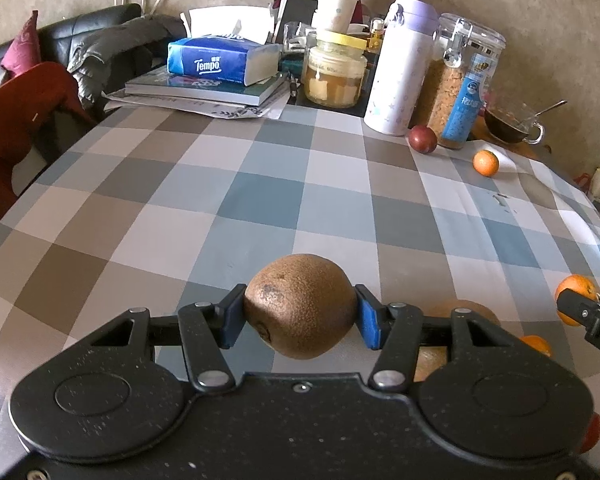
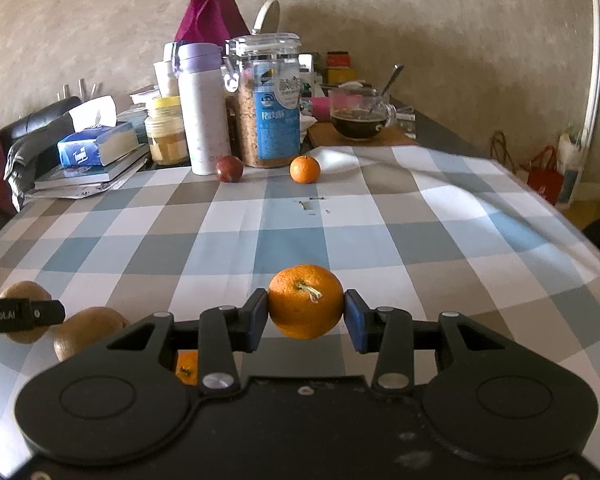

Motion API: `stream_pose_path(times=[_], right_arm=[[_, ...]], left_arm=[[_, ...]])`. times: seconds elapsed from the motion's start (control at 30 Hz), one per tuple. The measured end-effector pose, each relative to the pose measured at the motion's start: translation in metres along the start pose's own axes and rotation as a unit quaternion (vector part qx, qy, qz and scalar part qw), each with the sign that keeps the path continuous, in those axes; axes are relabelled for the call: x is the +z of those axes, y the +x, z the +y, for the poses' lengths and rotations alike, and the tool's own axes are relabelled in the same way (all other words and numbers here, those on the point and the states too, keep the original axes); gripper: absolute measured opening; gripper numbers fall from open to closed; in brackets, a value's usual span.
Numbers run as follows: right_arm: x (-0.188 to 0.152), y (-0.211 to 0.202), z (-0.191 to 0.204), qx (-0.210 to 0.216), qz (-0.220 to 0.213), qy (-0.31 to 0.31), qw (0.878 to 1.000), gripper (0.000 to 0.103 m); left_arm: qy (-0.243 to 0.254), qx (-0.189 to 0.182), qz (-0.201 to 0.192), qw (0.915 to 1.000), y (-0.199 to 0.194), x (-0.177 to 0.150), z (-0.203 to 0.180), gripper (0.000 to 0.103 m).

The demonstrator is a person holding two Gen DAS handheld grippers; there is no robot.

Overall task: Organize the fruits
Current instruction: 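Carry kiwi and orange over the tray and open both tools to release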

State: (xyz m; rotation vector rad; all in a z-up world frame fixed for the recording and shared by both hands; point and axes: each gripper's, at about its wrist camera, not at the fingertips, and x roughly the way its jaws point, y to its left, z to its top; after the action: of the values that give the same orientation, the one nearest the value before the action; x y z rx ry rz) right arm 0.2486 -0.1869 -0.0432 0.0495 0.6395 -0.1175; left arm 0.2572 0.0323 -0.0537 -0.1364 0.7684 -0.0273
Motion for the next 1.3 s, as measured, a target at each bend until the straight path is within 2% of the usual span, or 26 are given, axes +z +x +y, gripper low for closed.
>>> stream_pose_path(times=[0.33,0.5,0.6,0.73,0.9,1.07,1.2,1.3], right_arm=[[-0.003,-0.004,0.005,0.008,-0.01,-0.014,1.0,0.043],[0.003,-0.011,0.003,0.027,-0.006,-0.008,1.0,0.043],[0.011,-0.033,0.003,0.028,-0.018,-0.021,0.999,0.043],[0.023,-0.079,-0.005,0.056,-0.035,-0.013,0.998,0.043],[0.018,-0.134,-0.012,0.081,-0.049,-0.006,0.995,0.043],[-0.007,-0.176,-0.012,0.1,-0.039,-0.006,0.994,0.043],[-0.034,-0.198,-0.018,0.118,-0.017,0.029,0.992,0.043],[-0.055,-0.209,-0.018,0.102,-0.016,0.042,0.994,0.043]], left_arm=[[0.048,0.03,-0.059,0.9966,-0.015,-0.005,-0.015,0.06],[0.043,0.032,-0.076,0.9956,-0.033,-0.002,-0.011,0.06],[0.035,0.035,-0.075,0.996,-0.054,0.003,-0.005,0.06],[0.029,0.042,-0.062,0.9968,-0.089,0.007,0.0,0.06],[0.014,0.015,-0.023,0.9995,-0.132,-0.002,0.002,0.06],[0.034,-0.001,-0.003,0.9994,-0.161,-0.034,-0.011,0.06],[0.042,-0.037,0.023,0.9982,-0.173,-0.064,-0.02,0.06],[0.054,-0.049,0.032,0.9969,-0.179,-0.086,-0.03,0.06]])
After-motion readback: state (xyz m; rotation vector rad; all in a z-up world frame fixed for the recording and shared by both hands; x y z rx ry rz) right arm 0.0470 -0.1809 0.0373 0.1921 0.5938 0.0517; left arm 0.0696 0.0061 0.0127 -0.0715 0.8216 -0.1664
